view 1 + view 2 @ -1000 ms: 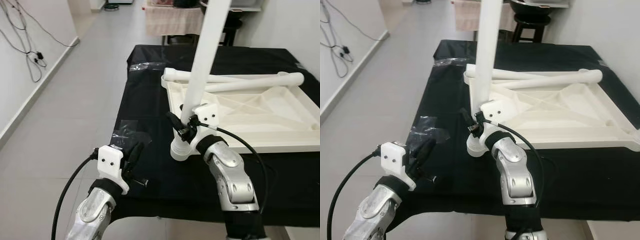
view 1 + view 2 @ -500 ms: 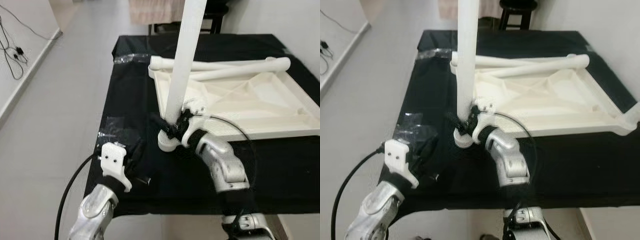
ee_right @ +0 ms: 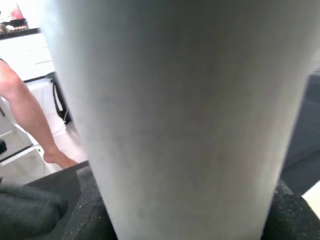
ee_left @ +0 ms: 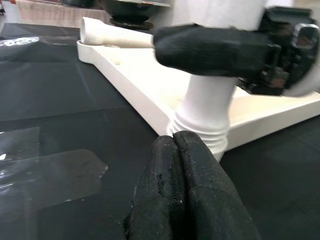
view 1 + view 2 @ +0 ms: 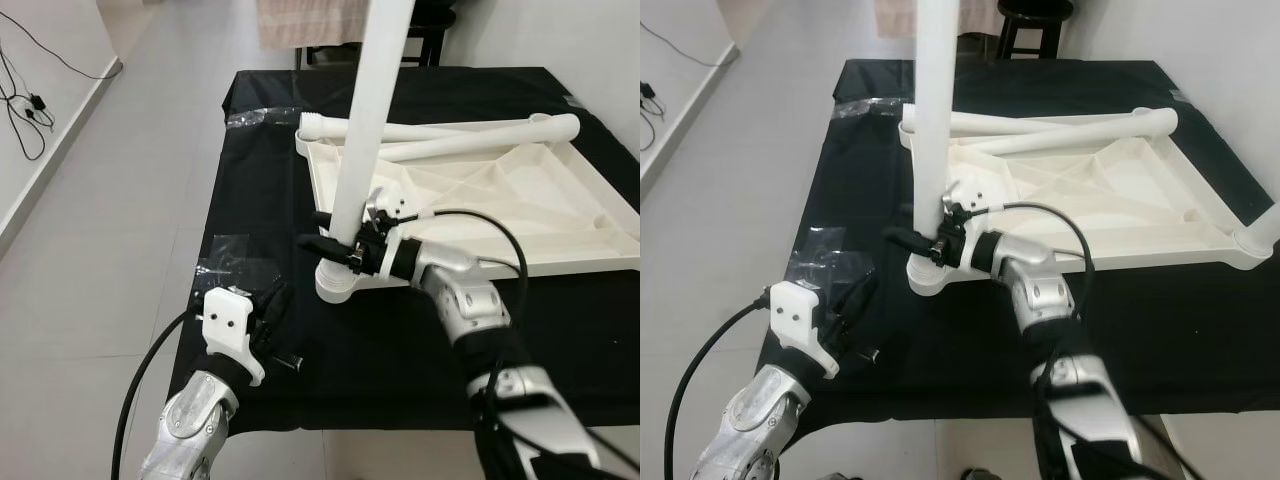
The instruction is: Building children table
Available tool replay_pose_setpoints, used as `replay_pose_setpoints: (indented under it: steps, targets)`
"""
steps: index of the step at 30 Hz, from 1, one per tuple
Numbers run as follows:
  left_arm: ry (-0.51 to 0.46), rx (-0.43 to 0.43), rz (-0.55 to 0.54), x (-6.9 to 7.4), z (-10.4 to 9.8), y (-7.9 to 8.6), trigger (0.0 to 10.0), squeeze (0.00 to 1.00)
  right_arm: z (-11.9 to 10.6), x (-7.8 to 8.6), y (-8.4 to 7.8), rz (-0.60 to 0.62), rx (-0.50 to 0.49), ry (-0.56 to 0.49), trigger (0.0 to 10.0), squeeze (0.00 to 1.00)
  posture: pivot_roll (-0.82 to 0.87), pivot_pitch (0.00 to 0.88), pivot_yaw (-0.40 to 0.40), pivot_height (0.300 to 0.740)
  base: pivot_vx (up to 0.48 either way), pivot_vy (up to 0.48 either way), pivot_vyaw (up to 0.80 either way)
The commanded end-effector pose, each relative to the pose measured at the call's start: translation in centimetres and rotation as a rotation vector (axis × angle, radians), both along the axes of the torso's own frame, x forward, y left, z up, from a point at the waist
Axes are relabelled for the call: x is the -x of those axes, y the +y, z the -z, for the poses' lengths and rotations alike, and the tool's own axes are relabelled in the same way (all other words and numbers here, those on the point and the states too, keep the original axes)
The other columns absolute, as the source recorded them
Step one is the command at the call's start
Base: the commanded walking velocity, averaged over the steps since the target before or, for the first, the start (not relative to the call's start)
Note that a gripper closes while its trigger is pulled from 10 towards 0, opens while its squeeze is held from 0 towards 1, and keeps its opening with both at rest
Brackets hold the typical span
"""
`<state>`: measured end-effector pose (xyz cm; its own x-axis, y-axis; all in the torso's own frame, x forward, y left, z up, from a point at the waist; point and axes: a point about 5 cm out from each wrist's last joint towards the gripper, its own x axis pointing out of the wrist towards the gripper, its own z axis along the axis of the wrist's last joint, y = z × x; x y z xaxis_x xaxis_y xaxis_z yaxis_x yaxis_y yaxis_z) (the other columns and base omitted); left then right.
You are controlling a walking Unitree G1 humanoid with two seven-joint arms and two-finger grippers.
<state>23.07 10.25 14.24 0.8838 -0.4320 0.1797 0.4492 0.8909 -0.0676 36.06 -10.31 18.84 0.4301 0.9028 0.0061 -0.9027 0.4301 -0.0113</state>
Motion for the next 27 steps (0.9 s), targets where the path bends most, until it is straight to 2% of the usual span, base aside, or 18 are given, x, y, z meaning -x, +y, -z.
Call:
replay_pose_setpoints:
  steps: [1, 4, 9, 11, 13, 14, 15, 16, 17, 18, 19, 20, 21, 22, 26, 27]
  targets:
    - [0.012, 0.009, 0.002, 0.2, 0.2, -0.1, 10.0, 0.0, 0.2, 0.1, 0.4, -0.036, -0.018, 0.026, 0.0, 0.0, 0.06, 0.137, -0.053, 0.74, 0.0, 0.0, 0.0]
    - [0.014, 0.008, 0.001, 0.3, 0.2, -0.1, 10.0, 0.0, -1.6, -0.9, 0.4, -0.031, -0.028, -0.026, 0.0, 0.0, 0.06, 0.139, -0.054, 0.74, 0.0, 0.0, 0.0]
    - [0.013, 0.008, 0.0, 0.3, 0.1, -0.1, 10.0, 0.0, -1.1, -0.6, 0.1, 0.006, 0.006, -0.053, 0.0, 0.0, 0.06, 0.152, -0.053, 0.74, 0.0, 0.0, 0.0]
    - [0.012, 0.008, 0.0, 0.4, 0.1, 0.0, 10.0, 0.0, 0.0, -0.2, -0.3, 0.113, 0.03, -0.051, 0.0, 0.0, 0.05, 0.156, -0.05, 0.74, 0.0, 0.0, 0.0]
    - [0.013, 0.008, 0.001, 0.3, 0.1, 0.1, 10.0, 0.0, 1.3, 0.2, -0.5, 0.279, 0.059, -0.033, 0.0, 0.0, 0.05, 0.157, -0.05, 0.74, 0.0, 0.0, 0.0]
    - [0.013, 0.008, 0.001, 0.3, 0.1, 0.1, 10.0, 0.0, 1.3, 0.2, -0.5, 0.279, 0.059, -0.033, 0.0, 0.0, 0.05, 0.157, -0.05, 0.74, 0.0, 0.0, 0.0]
    - [0.014, 0.008, 0.002, 0.3, 0.1, 0.1, 10.0, 0.0, 2.4, 0.2, -0.9, 0.539, 0.056, -0.018, 0.0, 0.0, 0.05, 0.156, -0.048, 0.74, 0.0, 0.0, 0.0]
    - [0.014, 0.008, 0.002, 0.3, 0.1, 0.2, 10.0, 0.0, 3.0, 0.5, -1.3, 0.703, 0.05, -0.005, 0.0, 0.0, 0.05, 0.156, -0.048, 0.74, 0.0, 0.0, 0.0]
    - [0.014, 0.008, 0.002, 0.3, 0.1, 0.2, 10.0, 0.0, 3.0, 0.5, -1.3, 0.703, 0.05, -0.005, 0.0, 0.0, 0.05, 0.156, -0.048, 0.74, 0.0, 0.0, 0.0]
    - [0.014, 0.007, 0.002, 0.3, 0.1, 0.2, 10.0, 0.0, 3.4, 0.7, -1.6, 0.815, 0.048, 0.004, 0.0, 0.0, 0.05, 0.156, -0.048, 0.74, 0.0, 0.0, 0.0]
    - [0.014, 0.007, 0.002, 0.3, 0.1, 0.2, 10.0, 0.0, 3.4, 0.7, -1.6, 0.815, 0.048, 0.004, 0.0, 0.0, 0.05, 0.156, -0.048, 0.74, 0.0, 0.0, 0.0]
    - [0.016, 0.006, 0.003, 0.2, 0.1, 0.3, 10.0, 0.0, 3.8, 2.7, 0.5, 0.748, -0.022, 0.011, 0.0, 0.0, 0.05, 0.156, -0.038, 0.74, 0.0, 0.0, 0.0]
    - [0.016, 0.004, 0.002, 0.2, 0.2, 0.3, 10.0, 0.0, 3.1, 3.0, 1.2, 0.705, -0.018, -0.046, 0.0, 0.0, 0.04, 0.153, -0.037, 0.74, 0.0, 0.0, 0.0]
    - [0.017, 0.004, 0.001, 0.2, 0.2, 0.3, 10.0, 0.0, 2.6, 3.1, 1.5, 0.681, -0.01, -0.089, 0.0, 0.0, 0.04, 0.153, -0.037, 0.74, 0.0, 0.0, 0.0]
    - [0.02, 0.003, 0.004, 0.1, 0.3, 0.3, 10.0, 0.0, 2.6, 2.3, 1.8, 0.696, -0.032, -0.037, 0.0, 0.0, 0.04, 0.137, -0.032, 0.74, 0.0, 0.0, 0.0]
    - [0.02, 0.003, 0.004, 0.1, 0.3, 0.3, 10.0, 0.0, 2.7, 2.5, 2.2, 0.68, -0.013, -0.029, 3.3, 0.0, 0.04, 0.131, -0.038, 0.74, 0.0, 0.0, 0.0]
